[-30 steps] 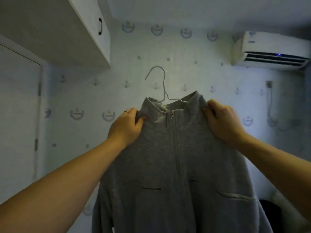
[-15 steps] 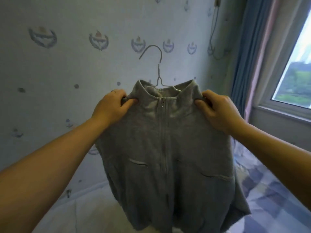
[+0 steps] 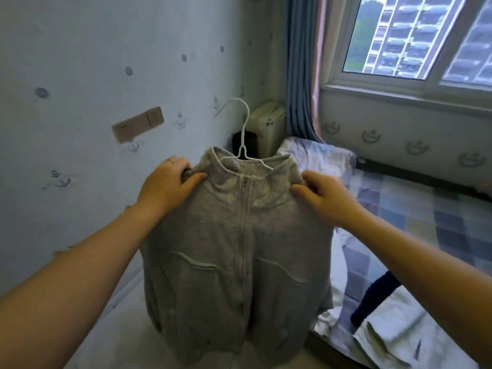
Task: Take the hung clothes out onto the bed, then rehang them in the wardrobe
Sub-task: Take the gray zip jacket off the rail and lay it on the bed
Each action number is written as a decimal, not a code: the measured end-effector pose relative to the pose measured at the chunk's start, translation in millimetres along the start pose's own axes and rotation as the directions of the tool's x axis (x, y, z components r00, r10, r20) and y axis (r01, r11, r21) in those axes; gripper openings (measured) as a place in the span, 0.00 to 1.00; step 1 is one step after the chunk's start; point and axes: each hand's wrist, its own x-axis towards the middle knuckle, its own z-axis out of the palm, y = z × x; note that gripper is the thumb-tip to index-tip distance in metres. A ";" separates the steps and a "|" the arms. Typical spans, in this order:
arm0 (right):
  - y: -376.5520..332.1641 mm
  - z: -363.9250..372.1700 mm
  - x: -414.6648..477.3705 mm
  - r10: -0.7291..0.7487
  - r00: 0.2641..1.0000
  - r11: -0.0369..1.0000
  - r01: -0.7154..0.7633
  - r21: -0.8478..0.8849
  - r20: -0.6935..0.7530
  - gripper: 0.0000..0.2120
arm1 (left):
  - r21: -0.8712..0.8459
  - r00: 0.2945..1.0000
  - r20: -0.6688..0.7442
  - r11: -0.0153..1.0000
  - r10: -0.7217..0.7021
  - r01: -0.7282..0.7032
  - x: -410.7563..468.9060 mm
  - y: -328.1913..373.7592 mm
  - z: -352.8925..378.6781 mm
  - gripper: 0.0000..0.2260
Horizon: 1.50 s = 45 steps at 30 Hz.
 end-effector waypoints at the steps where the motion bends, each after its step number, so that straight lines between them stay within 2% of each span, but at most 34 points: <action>1: 11.7 2.9 2.0 0.035 0.999 0.999 -0.035 -0.002 -0.003 0.15 | -0.016 1.000 0.025 1.000 0.019 -0.018 12.0 -2.0 14.0 0.25; 6: 73.8 12.6 17.5 0.177 0.984 0.984 -0.178 0.024 0.025 0.11 | -0.078 0.985 0.141 0.993 0.094 -0.084 76.4 1.1 88.9 0.17; 10: 132.8 10.5 44.6 0.253 0.967 0.967 -0.253 0.036 0.007 0.16 | -0.090 0.967 0.218 0.990 0.129 -0.112 135.9 10.0 152.6 0.18; 14: 189.8 -2.7 81.5 0.326 0.945 0.945 -0.326 0.033 0.002 0.17 | -0.110 0.955 0.270 0.989 0.126 -0.099 198.4 22.3 207.6 0.16; 18: 248.0 -2.9 119.7 0.396 0.918 0.918 -0.397 0.018 0.020 0.13 | -0.128 0.956 0.281 0.990 0.088 -0.054 242.8 28.2 264.1 0.16; 23: 301.8 26.4 148.9 0.494 0.863 0.868 -0.497 0.002 0.102 0.09 | -0.146 0.923 0.384 0.988 0.008 0.052 265.0 10.1 336.2 0.16; 30: 360.7 95.6 189.4 0.658 0.740 0.752 -0.654 -0.079 0.139 0.08 | -0.062 0.846 0.529 0.992 -0.064 0.114 287.6 -33.1 436.2 0.14; 32: 382.0 120.4 197.2 0.710 0.696 0.704 -0.696 -0.138 0.111 0.08 | 0.004 0.818 0.571 0.997 -0.067 0.080 292.3 -43.0 468.6 0.13; 34: 399.3 143.7 200.7 0.774 0.630 0.620 -0.736 -0.271 0.061 0.07 | 0.059 0.799 0.598 0.998 -0.061 0.033 293.3 -49.9 500.9 0.12; 37: 425.1 173.0 209.7 0.831 0.555 0.512 -0.780 -0.360 -0.021 0.08 | 0.045 0.745 0.664 0.998 -0.061 0.041 302.6 -57.4 547.2 0.11; 39: 446.1 192.3 216.1 0.869 0.493 0.464 -0.838 -0.287 -0.035 0.08 | 0.009 0.696 0.714 0.994 -0.080 0.105 311.2 -57.9 575.6 0.10; 41: 469.3 210.5 222.7 0.900 0.434 0.424 -0.890 -0.168 -0.027 0.07 | -0.030 0.677 0.732 0.988 -0.081 0.151 319.2 -56.5 602.4 0.10; 43: 490.9 226.2 226.9 0.906 0.422 0.419 -0.905 -0.076 -0.022 0.09 | -0.090 0.671 0.736 0.970 -0.088 0.225 324.0 -56.9 627.1 0.11; 45: 505.7 239.0 228.3 0.914 0.404 0.403 -0.915 0.030 0.043 0.14 | -0.161 0.662 0.744 0.939 -0.087 0.305 323.7 -61.0 647.0 0.14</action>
